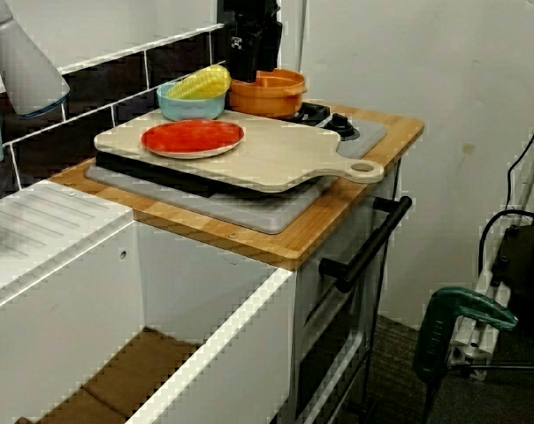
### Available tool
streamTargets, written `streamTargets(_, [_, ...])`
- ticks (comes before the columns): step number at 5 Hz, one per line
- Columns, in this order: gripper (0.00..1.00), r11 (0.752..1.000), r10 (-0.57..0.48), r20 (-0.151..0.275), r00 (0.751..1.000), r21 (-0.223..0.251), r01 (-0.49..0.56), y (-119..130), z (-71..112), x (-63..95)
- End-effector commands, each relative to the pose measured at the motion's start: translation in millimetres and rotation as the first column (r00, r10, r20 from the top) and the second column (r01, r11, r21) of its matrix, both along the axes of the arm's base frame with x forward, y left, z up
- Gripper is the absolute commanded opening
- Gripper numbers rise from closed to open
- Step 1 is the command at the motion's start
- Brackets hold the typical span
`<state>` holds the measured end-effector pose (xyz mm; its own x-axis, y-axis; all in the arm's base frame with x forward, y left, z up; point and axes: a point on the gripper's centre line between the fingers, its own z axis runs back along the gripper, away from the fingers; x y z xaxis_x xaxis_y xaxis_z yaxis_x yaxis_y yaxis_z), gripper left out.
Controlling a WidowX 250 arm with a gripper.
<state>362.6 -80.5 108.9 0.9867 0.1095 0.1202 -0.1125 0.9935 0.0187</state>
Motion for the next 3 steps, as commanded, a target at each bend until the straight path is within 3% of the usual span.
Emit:
streamTargets(1, [1.0, 0.998, -0.054, 0.053, 0.997, -0.04, 0.056, 6, 38.4, -2.6])
streamTargets(2, [1.0, 0.994, -0.094, 0.053, 0.994, -0.058, 0.097, 23, 43.1, -10.8])
streamTargets(3, [1.0, 0.99, -0.13, 0.063, 0.989, -0.052, 0.134, 23, 44.3, -16.3])
